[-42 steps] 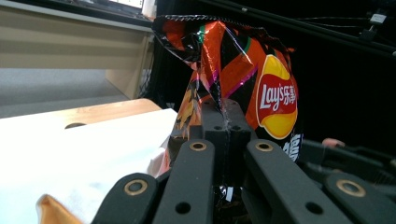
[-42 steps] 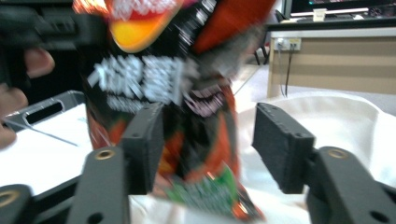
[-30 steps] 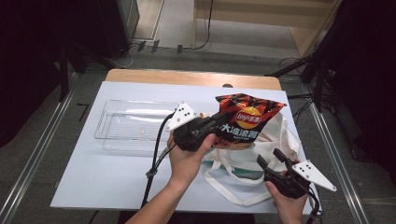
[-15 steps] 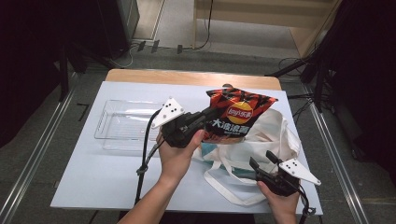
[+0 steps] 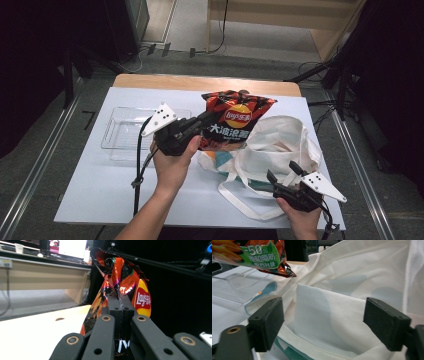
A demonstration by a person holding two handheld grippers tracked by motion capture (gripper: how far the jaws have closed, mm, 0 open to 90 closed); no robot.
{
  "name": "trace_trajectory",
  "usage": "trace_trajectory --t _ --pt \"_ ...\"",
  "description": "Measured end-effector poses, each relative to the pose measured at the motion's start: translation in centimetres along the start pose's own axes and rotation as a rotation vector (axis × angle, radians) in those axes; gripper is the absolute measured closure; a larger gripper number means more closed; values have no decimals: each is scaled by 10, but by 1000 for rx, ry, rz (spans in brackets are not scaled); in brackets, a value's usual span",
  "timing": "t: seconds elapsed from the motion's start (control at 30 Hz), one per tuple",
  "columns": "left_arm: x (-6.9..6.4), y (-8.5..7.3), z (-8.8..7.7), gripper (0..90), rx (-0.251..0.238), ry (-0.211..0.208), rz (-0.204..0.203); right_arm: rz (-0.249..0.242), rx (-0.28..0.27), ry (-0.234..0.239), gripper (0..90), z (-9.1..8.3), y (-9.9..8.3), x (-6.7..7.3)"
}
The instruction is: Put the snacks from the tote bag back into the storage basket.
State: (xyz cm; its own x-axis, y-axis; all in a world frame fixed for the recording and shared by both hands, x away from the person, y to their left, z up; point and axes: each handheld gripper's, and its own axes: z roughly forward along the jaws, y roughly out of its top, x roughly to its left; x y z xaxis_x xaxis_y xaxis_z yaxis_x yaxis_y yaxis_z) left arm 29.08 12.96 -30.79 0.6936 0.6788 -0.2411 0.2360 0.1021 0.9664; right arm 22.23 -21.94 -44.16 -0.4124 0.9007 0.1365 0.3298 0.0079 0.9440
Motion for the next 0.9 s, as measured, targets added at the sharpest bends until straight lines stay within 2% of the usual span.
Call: trace_trajectory --t 0.17,0.33,0.5,0.7,0.9 --pt "11 3 -10 900 -13 30 3 -12 -1 28 148 0 0 5" --pt "17 5 -18 900 -19 52 15 -9 5 26 149 0 -2 5" --pt "25 8 -23 900 -34 59 -4 -5 3 20 150 -2 -3 4" --pt "31 11 -31 900 -42 88 11 -12 1 23 150 -1 -3 5" --pt "42 14 -40 900 -55 110 0 -8 10 25 152 0 -4 6"
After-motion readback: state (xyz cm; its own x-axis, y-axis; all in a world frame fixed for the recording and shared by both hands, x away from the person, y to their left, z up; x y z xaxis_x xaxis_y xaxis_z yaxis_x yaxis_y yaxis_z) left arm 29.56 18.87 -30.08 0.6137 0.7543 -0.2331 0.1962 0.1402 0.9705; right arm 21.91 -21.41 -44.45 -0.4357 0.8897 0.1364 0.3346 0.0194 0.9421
